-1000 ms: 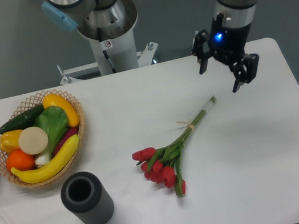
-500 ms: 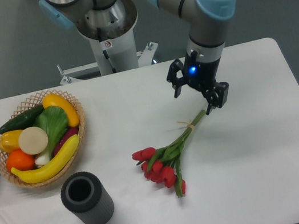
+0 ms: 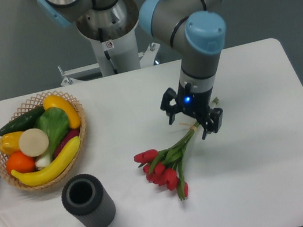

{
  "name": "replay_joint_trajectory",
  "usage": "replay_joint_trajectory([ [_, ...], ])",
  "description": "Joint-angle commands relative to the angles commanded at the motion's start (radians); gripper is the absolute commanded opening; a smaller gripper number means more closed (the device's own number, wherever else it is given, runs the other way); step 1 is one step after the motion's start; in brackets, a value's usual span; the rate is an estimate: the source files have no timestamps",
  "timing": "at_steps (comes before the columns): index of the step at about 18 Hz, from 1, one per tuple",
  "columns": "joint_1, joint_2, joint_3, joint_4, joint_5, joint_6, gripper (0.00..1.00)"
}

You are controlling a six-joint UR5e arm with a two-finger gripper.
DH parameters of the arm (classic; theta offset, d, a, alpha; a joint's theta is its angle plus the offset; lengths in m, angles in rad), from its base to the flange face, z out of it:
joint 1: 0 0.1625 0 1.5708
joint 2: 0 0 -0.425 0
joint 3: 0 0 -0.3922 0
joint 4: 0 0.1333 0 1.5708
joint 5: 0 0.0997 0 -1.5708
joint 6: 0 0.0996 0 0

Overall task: Pick up the flowers from the table
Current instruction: 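Lower the gripper down onto the tulip stems below the blooms, then close the gripper around the tulip stems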

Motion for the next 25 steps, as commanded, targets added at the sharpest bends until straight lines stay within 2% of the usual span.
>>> replay_joint_trajectory([
  [3,0.0,-0.047,0.002,0.014,0.0,0.003,1.0],
  [7,-0.015,-0.077,-0.011,0.014,0.006,0.024,1.0],
  [10,-0.017,-0.089,-0.031,0.014,0.015,0.057,1.0],
  [25,-0.018,-0.156,-0.026,0.029,0.021,0.048,1.0],
])
